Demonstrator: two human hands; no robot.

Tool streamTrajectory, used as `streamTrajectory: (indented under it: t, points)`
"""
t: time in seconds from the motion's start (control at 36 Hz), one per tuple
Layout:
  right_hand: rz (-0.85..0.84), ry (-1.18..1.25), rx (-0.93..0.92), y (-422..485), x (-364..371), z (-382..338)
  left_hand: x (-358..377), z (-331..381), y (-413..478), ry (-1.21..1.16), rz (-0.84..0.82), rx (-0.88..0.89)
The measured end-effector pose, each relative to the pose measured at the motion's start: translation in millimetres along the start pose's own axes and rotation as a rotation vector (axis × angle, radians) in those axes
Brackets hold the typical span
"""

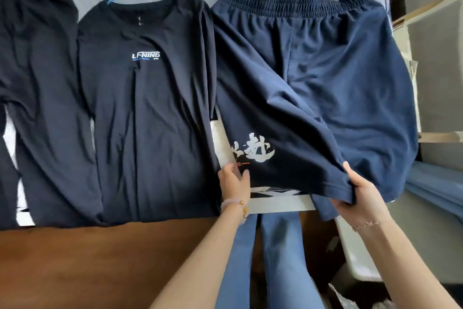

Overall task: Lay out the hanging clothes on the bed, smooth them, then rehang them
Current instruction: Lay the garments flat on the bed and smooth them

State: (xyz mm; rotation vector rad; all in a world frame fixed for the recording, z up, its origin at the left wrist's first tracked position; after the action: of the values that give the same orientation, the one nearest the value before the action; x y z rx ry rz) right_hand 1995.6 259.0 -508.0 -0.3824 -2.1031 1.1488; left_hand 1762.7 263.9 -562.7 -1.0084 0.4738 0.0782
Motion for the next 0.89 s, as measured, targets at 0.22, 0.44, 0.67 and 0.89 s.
streamTrajectory:
  t: [0.22,0.44,0.67,0.89]
  points:
    - [-0.027,-0.016,0.022,10,-7,-8,15,11,17,-0.513,-0.313,-0.203]
    - [0.097,-0.299,-0.009,18,-36,8,2,10,17,-0.635,-0.457,-0.216]
    - [0.205,-0.604,0.136,34,-59,58,-49,13,0,-0.853,-0.414,-0.156]
    - [0.267,-0.904,0.210,42,-71,108,-119,-71,9,-0.264,0.021,-0.207]
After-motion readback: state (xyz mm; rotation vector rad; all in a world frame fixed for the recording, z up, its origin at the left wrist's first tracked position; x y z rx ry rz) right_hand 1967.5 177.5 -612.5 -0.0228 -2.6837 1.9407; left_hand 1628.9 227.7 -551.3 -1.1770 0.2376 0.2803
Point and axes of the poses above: each hand's wrist, its own y-axis towards the middle knuckle, its own x-axis out of the palm, z = x × y, the point moved 5 cm from there along y, towards the middle knuckle, and after that the axes turned 6 degrees about -z, right-handed, at the moved point
